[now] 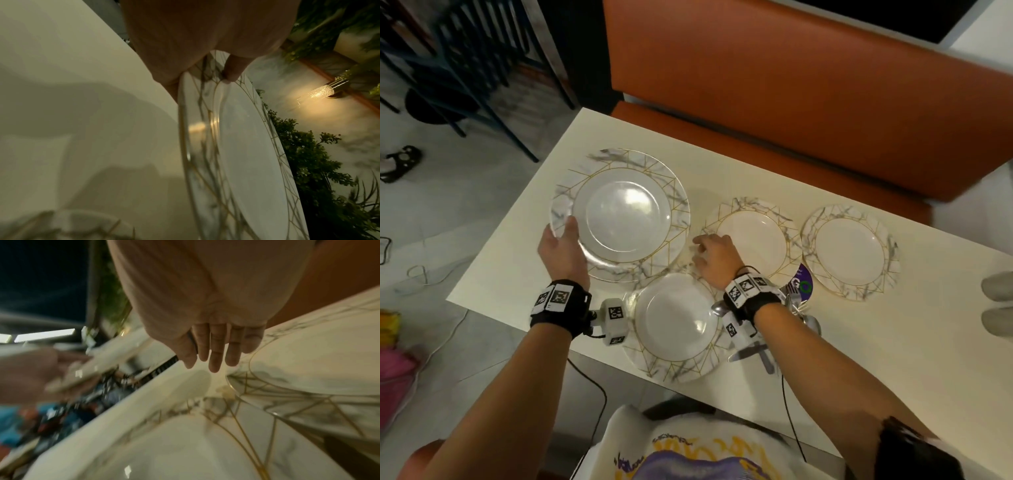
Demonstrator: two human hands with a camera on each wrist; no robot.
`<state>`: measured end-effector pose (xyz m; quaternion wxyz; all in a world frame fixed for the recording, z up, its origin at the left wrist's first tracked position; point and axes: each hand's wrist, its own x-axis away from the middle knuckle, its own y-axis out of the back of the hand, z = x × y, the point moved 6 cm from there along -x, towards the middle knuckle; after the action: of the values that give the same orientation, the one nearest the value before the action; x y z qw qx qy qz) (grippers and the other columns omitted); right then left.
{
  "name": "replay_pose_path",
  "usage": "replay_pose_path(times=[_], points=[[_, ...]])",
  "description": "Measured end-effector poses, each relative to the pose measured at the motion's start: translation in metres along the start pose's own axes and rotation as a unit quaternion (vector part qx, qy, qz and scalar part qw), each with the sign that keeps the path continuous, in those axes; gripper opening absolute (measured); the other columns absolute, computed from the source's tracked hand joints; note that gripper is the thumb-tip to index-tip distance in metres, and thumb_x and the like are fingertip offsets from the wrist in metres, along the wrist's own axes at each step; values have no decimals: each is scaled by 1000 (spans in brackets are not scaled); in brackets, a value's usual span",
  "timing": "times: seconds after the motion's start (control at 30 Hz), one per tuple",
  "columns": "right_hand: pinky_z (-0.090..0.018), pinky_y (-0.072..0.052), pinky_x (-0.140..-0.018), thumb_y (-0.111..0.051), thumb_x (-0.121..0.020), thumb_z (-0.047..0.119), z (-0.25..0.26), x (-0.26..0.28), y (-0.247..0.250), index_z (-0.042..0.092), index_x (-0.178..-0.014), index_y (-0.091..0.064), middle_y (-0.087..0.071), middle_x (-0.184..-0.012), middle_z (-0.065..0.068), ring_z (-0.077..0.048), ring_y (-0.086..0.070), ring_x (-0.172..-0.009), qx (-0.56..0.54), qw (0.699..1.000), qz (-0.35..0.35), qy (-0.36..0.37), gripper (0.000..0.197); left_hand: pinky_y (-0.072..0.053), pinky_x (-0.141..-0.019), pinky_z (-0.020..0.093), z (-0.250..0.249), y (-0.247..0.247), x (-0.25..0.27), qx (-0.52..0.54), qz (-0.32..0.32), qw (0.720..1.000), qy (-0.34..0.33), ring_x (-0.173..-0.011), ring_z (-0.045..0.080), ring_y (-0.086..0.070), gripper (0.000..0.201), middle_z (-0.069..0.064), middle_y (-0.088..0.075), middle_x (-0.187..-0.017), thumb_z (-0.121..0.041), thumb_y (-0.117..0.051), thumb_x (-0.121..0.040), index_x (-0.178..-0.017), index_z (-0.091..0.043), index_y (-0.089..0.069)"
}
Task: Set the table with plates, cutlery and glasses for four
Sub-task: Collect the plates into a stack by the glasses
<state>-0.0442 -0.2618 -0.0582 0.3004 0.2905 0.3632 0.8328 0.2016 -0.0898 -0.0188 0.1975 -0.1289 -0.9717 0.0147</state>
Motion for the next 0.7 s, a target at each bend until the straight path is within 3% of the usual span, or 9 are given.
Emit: replay_pose_path(times=[0.07, 0.13, 0.2, 0.37, 0.5, 0.63, 0.7], points=[[-42, -39, -105, -58, -91, 25, 9, -6, -18, 16, -141, -50, -55, -133, -8, -32, -41, -125, 111, 992, 34, 50, 51, -47, -111, 34, -7, 10, -1, 7, -9, 1000, -13, -125, 17, -61, 59, -9, -60, -129, -24, -64, -100, -154, -8, -44], [-43, -37, -103, -60, -90, 23, 17, -12, -30, 16, -143, -47, -51, -133, -9, -33, -39, -124, 181, 978, 45, 90, 55, -51, -106, 31, -12, 19, -3, -10, -8, 1000, -28, -119, 10, -65, 45, -11, -65, -128, -23, -64, -100, -144, -12, -57], [-43, -37, -99, -62, -89, 22, 20, -18, -40, 15, -141, -49, -51, -131, -10, -33, -40, -121, 230, 966, 53, 106, 54, -57, -99, 32, -19, 28, -5, -26, -7, 999, -47, -111, 11, -71, 34, -5, -75, -118, -26, -64, -98, -130, -17, -68], [-43, -38, -96, -61, -88, 20, 22, -26, -53, 16, -125, -60, -57, -124, -9, -30, -44, -117, 262, 954, 83, 117, 37, -60, -94, 34, -24, 36, -9, -40, 1, 997, -65, -109, 15, -73, 26, -2, -78, -115, -26, -64, -97, -120, -22, -73], [-41, -43, -99, -61, -91, 15, 29, -38, -59, 15, -123, -63, -57, -125, -9, -29, -48, -119, 224, 960, 134, 97, 32, -61, -91, 33, -27, 35, -11, -42, -1, 997, -65, -104, 14, -74, 26, -3, -78, -111, -26, -65, -97, -120, -20, -74], [-37, -49, -93, -55, -93, 13, 53, -51, -66, 17, -117, -65, -62, -120, -7, -27, -58, -111, 201, 960, 176, 84, 26, -61, -90, 30, -39, 35, -15, -29, -9, 997, -68, -105, 12, -74, 31, -3, -78, -113, -24, -64, -98, -126, -15, -71], [-33, -50, -84, -52, -95, 13, 67, -58, -69, 17, -97, -63, -66, -114, -7, -27, -63, -103, 206, 958, 185, 76, 12, -61, -90, 31, -45, 36, -19, -26, -14, 997, -74, -107, 15, -74, 30, -1, -78, -114, -24, -64, -99, -127, -14, -71]])
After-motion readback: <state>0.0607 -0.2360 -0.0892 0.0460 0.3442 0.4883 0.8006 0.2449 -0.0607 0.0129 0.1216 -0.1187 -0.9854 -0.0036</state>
